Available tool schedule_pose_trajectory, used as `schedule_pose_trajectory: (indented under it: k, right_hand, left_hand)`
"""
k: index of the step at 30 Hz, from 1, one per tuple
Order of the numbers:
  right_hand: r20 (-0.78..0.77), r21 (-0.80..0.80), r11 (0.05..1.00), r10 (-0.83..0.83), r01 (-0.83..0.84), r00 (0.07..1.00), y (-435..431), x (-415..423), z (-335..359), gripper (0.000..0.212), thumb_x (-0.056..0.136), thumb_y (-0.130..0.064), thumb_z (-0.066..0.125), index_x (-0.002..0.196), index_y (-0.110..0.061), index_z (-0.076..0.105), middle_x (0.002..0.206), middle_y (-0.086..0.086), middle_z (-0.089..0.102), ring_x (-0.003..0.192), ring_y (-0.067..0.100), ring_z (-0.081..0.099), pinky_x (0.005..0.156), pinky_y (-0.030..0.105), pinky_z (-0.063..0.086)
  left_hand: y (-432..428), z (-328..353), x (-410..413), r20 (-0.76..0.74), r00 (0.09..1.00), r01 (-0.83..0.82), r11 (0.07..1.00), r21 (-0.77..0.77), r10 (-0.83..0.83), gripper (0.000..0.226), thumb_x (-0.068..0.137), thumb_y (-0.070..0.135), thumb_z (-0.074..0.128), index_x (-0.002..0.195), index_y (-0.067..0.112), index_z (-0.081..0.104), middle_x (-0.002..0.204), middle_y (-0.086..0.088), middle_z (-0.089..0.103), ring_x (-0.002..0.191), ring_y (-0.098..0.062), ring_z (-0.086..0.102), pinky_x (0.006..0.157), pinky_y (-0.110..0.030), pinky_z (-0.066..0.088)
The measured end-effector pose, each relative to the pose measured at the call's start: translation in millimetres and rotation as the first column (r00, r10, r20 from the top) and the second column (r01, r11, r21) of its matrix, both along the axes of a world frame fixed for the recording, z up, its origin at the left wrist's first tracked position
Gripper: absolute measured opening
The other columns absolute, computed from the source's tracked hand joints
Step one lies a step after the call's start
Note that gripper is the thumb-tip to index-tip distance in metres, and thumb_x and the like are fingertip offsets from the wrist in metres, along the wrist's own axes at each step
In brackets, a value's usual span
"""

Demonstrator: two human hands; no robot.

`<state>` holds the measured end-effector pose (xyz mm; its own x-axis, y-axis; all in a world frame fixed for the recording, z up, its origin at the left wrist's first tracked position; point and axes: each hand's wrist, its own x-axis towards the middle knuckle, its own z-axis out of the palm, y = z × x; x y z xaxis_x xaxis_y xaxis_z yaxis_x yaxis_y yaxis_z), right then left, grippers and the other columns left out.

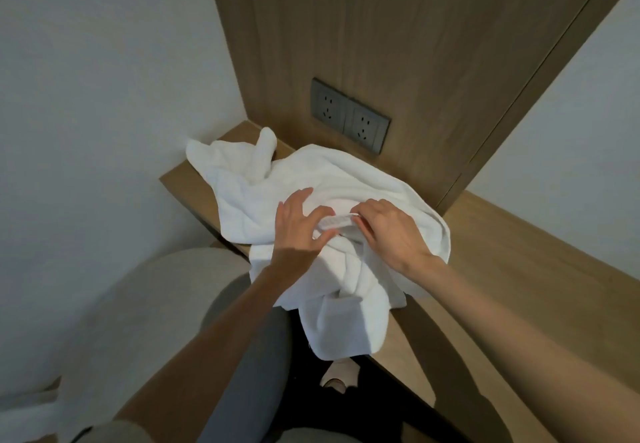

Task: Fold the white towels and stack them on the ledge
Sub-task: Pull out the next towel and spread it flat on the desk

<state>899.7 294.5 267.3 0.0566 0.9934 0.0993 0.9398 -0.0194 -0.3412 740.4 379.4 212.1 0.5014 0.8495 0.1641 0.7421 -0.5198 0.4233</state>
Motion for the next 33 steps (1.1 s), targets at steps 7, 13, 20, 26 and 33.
schedule_pose_trajectory:
  k: [7, 13, 20, 26, 33]
  right_hand:
    - [-0.116, 0.265, 0.964, 0.001, 0.030, 0.993, -8.4, 10.6, 38.8, 0.022, 0.094, -0.023, 0.057, 0.112, -0.013, 0.063, 0.112, 0.007, 0.064, 0.102, 0.023, 0.057, 0.084, 0.023, 0.038]
    - [-0.235, 0.559, 0.824, 0.044, 0.098, 0.971, -37.0, 44.8, 96.8, 0.016, 0.096, -0.025, 0.050, 0.105, -0.015, 0.059, 0.100, -0.003, 0.055, 0.090, 0.005, 0.045, 0.077, 0.023, 0.043]
    - [-0.248, 0.667, 0.732, 0.047, 0.135, 0.968, -117.0, 115.0, 136.9, 0.018, 0.098, -0.017, 0.041, 0.104, -0.008, 0.056, 0.095, 0.000, 0.051, 0.082, 0.010, 0.046, 0.069, 0.020, 0.037]
    - [-0.042, 0.484, 0.874, -0.008, 0.027, 0.999, -202.3, 191.9, 114.4, 0.015, 0.072, -0.023, 0.048, 0.079, -0.010, 0.054, 0.074, 0.001, 0.051, 0.071, 0.025, 0.046, 0.067, 0.031, 0.030]
    - [0.140, -0.113, 0.987, -0.096, 0.112, 0.986, -282.5, 242.8, 7.7, 0.017, 0.088, -0.008, 0.047, 0.083, -0.020, 0.058, 0.092, 0.001, 0.060, 0.095, 0.022, 0.052, 0.079, 0.035, 0.043]
  left_hand:
    - [-16.6, 52.0, 13.0, 0.208, 0.974, -0.106, 0.991, 0.076, 0.088, 0.032, 0.089, 0.042, 0.060, 0.112, 0.021, 0.066, 0.121, -0.006, 0.054, 0.107, -0.020, 0.048, 0.094, -0.030, 0.039]
    - [-58.3, 133.1, 48.8, 0.465, 0.885, -0.143, 0.972, 0.186, 0.041, 0.015, 0.097, 0.032, 0.049, 0.095, 0.020, 0.056, 0.094, 0.000, 0.062, 0.080, -0.007, 0.048, 0.074, -0.012, 0.035]
    - [-143.6, 191.7, 116.2, 0.647, 0.762, -0.076, 0.988, 0.133, -0.028, 0.004, 0.097, 0.034, 0.049, 0.097, 0.029, 0.050, 0.089, 0.015, 0.057, 0.082, 0.001, 0.056, 0.066, 0.001, 0.040]
    - [-222.7, 154.0, 172.6, 0.612, 0.788, 0.140, 0.987, -0.075, -0.066, 0.013, 0.093, 0.035, 0.056, 0.088, 0.024, 0.057, 0.082, 0.017, 0.059, 0.084, 0.003, 0.056, 0.066, -0.008, 0.044]
    - [-302.6, 35.2, 197.5, 0.249, 0.929, 0.365, 0.789, -0.494, -0.274, 0.024, 0.097, 0.022, 0.051, 0.108, 0.007, 0.066, 0.109, -0.006, 0.066, 0.098, -0.018, 0.060, 0.088, -0.024, 0.047]
